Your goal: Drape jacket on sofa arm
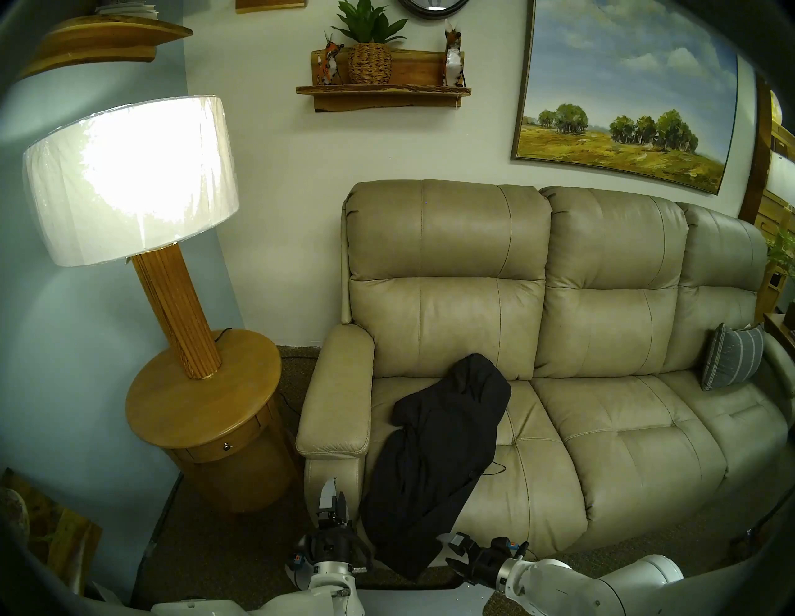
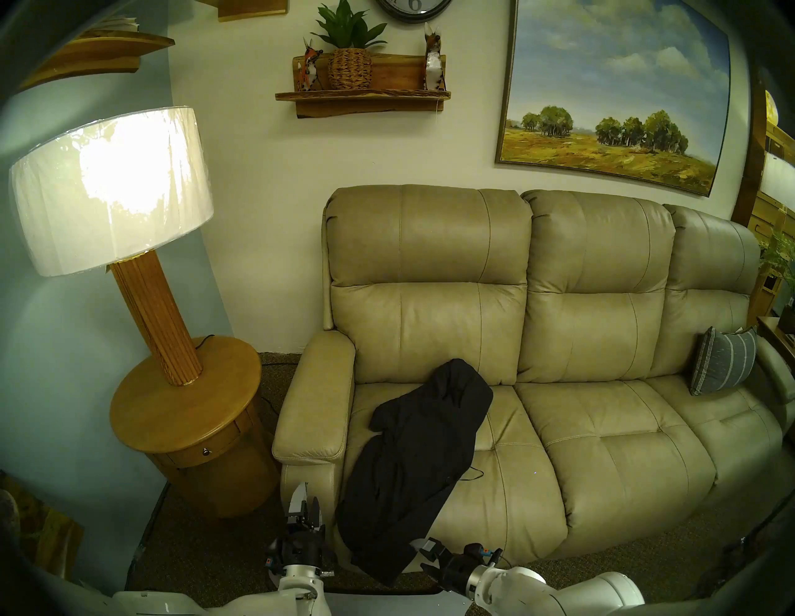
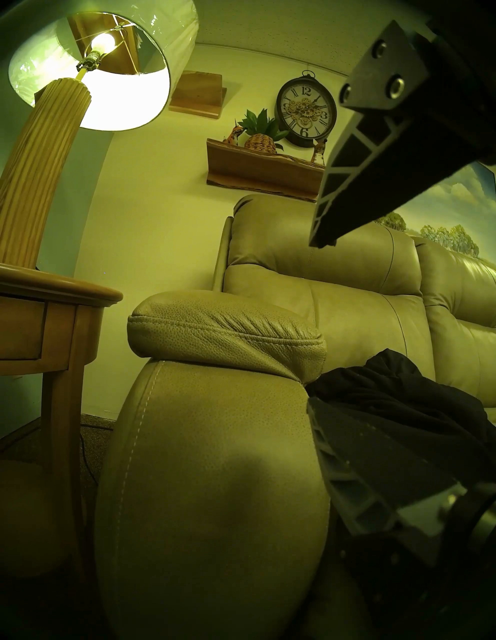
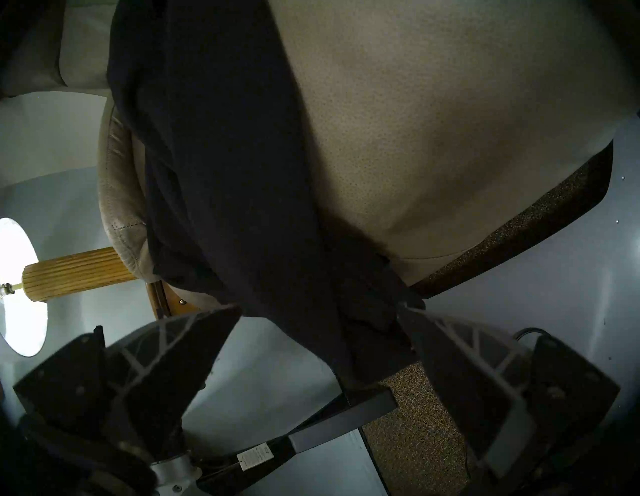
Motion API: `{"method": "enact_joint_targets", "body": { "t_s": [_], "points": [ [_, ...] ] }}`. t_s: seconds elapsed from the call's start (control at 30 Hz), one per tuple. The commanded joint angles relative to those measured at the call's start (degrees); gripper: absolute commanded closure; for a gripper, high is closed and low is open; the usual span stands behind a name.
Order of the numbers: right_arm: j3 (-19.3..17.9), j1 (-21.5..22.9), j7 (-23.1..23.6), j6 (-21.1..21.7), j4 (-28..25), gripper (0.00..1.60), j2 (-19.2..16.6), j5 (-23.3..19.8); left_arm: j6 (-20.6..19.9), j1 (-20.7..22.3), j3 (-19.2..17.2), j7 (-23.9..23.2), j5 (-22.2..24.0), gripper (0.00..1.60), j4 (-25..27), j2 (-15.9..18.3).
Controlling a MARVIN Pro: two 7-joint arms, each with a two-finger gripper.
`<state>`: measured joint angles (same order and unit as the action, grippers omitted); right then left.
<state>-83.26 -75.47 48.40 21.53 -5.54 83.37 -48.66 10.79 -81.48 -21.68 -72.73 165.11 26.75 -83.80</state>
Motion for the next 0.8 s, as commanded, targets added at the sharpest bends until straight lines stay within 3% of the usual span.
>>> {"method": "enact_joint_targets", "body": {
  "t_s": [0.0,0.3,0.67,0.7,0.73,0.77],
  "points": [
    [-0.63,2.6,-4.98,-1.88,-0.91,0.0,5.66,-0.63,0.1,0.11,0.01,-0.25,-0.11,0.0,0.05,0.0],
    [-2.4,4.15,-12.4,-3.97,-1.18,0.0,9.1,-1.63,0.04,0.1,-0.04,-0.17,-0.13,0.0,0.04,-0.01],
    [-6.03,5.04,-14.55,-3.22,-1.35,0.0,10.77,-4.42,-0.02,0.1,-0.08,-0.12,-0.15,0.0,0.04,-0.01],
    [-6.28,5.26,-14.79,-3.05,-1.39,0.23,10.68,-4.58,-0.02,0.1,-0.08,-0.12,-0.16,0.0,0.04,-0.01],
    [-6.66,5.57,-15.18,-2.87,-1.42,0.81,10.58,-4.85,-0.02,0.1,-0.09,-0.13,-0.16,0.0,0.04,-0.01],
    [-6.8,5.83,-15.33,-2.59,-1.47,1.02,10.44,-4.91,-0.02,0.1,-0.09,-0.13,-0.16,0.0,0.04,-0.01]
  ]
}}
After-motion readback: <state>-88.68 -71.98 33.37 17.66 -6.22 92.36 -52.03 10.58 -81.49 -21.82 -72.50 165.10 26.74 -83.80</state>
